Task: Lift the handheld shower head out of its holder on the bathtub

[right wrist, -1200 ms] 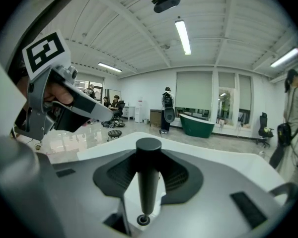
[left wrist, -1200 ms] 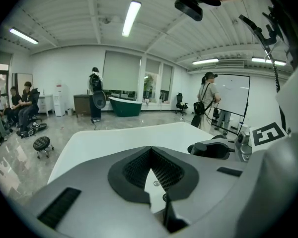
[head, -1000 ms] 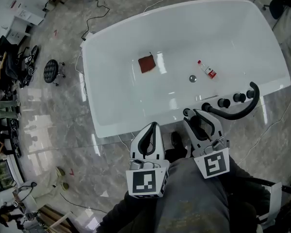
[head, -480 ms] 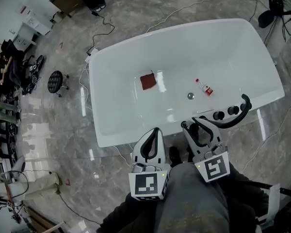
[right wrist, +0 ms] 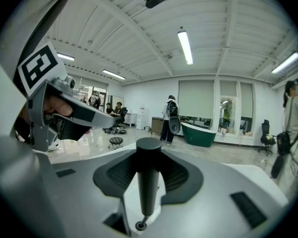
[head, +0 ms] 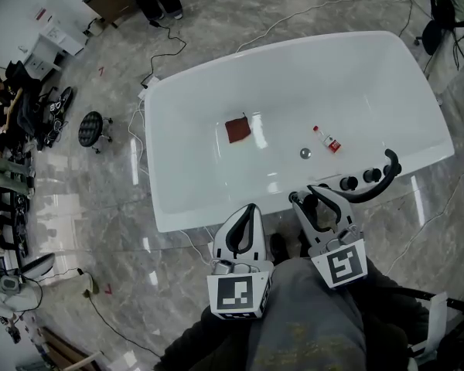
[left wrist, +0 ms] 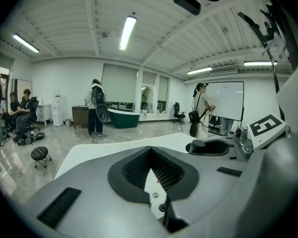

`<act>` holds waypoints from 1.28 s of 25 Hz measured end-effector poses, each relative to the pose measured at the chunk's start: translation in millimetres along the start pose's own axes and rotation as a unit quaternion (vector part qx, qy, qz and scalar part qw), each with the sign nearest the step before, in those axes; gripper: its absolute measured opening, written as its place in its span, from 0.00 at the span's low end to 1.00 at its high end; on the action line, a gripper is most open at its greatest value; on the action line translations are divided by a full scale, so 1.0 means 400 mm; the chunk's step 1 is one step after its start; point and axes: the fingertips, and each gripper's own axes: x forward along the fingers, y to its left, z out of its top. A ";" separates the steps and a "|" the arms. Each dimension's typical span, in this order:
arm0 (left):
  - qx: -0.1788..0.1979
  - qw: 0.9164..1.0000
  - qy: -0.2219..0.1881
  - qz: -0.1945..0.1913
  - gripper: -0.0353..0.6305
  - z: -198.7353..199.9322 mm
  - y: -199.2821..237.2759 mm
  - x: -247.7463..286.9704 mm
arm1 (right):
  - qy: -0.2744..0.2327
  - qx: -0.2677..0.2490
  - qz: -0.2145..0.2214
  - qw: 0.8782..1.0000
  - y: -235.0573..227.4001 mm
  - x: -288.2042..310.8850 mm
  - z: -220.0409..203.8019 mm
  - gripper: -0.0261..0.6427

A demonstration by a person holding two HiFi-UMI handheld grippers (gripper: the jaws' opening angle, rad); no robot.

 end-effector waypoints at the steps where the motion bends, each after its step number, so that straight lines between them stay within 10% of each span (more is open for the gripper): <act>1: 0.001 1.000 0.000 0.000 0.06 0.003 -0.002 -0.002 | 0.000 -0.001 0.001 1.000 0.000 -0.002 0.002 0.25; 32: 0.012 0.996 -0.082 -0.018 0.06 0.091 0.018 -0.068 | -0.086 -0.029 -0.010 0.996 0.061 -0.032 0.202 0.25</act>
